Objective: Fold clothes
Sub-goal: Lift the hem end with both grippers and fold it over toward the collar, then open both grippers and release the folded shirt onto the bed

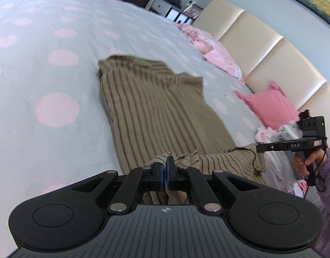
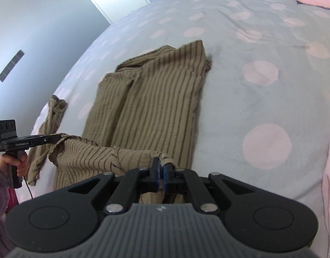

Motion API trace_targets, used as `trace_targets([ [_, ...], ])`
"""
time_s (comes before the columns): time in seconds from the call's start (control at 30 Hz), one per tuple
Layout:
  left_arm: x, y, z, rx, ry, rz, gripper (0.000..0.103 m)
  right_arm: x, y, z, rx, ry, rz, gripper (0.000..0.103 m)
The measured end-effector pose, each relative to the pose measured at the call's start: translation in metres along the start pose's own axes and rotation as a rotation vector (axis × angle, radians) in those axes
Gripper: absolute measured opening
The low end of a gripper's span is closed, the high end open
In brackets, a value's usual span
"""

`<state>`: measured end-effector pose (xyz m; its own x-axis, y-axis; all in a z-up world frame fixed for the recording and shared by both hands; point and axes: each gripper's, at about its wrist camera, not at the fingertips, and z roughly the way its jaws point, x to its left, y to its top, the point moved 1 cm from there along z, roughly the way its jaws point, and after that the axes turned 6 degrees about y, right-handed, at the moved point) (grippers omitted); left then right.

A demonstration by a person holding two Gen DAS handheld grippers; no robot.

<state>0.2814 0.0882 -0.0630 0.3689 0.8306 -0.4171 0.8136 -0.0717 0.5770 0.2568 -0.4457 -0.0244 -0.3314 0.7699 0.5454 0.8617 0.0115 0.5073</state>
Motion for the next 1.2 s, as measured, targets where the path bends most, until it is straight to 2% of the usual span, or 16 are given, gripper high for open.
trace_targets([
  [0.17, 0.007, -0.005, 0.024, 0.051, 0.046, 0.005, 0.001, -0.013, -0.005, 0.02, 0.033, -0.038, 0.033, 0.004],
  [0.3, 0.007, -0.01, 0.024, 0.059, 0.073, -0.012, 0.004, -0.014, -0.008, 0.027, 0.045, -0.062, 0.042, 0.007],
  [0.37, 0.003, -0.012, 0.017, 0.058, 0.093, -0.009, 0.016, -0.01, -0.007, 0.024, 0.042, -0.075, 0.04, 0.007],
  [0.4, 0.001, -0.013, 0.013, 0.055, 0.107, -0.002, 0.02, -0.008, -0.007, 0.021, 0.039, -0.08, 0.035, 0.011],
  [0.43, -0.002, -0.015, 0.007, 0.043, 0.124, 0.005, 0.031, -0.005, -0.006, 0.017, 0.033, -0.09, 0.028, 0.014],
  [0.47, -0.005, -0.016, 0.0, 0.031, 0.141, 0.012, 0.041, -0.002, -0.006, 0.011, 0.022, -0.103, 0.022, 0.026],
  [0.5, -0.007, -0.018, -0.006, 0.02, 0.157, 0.018, 0.042, 0.001, -0.006, 0.006, 0.007, -0.111, 0.02, 0.032],
  [0.67, -0.031, -0.032, -0.032, -0.017, 0.194, 0.076, 0.042, 0.017, -0.014, -0.016, -0.04, -0.111, 0.001, 0.033],
  [0.8, -0.06, -0.049, -0.045, -0.035, 0.229, 0.181, 0.043, 0.036, -0.031, -0.021, -0.044, -0.108, -0.049, 0.033],
  [0.9, -0.072, -0.058, -0.044, -0.025, 0.253, 0.208, 0.044, 0.042, -0.048, -0.017, -0.037, -0.139, -0.061, 0.032],
  [1.0, -0.073, -0.061, -0.037, -0.029, 0.287, 0.165, 0.044, 0.039, -0.062, -0.003, -0.014, -0.176, -0.021, 0.033],
  [1.1, -0.064, -0.06, -0.029, -0.024, 0.254, 0.054, 0.044, 0.037, -0.071, 0.009, -0.011, -0.176, 0.048, 0.032],
  [1.2, -0.059, -0.057, -0.021, -0.019, 0.251, 0.02, 0.044, 0.041, -0.069, 0.013, -0.033, -0.154, 0.101, 0.03],
])
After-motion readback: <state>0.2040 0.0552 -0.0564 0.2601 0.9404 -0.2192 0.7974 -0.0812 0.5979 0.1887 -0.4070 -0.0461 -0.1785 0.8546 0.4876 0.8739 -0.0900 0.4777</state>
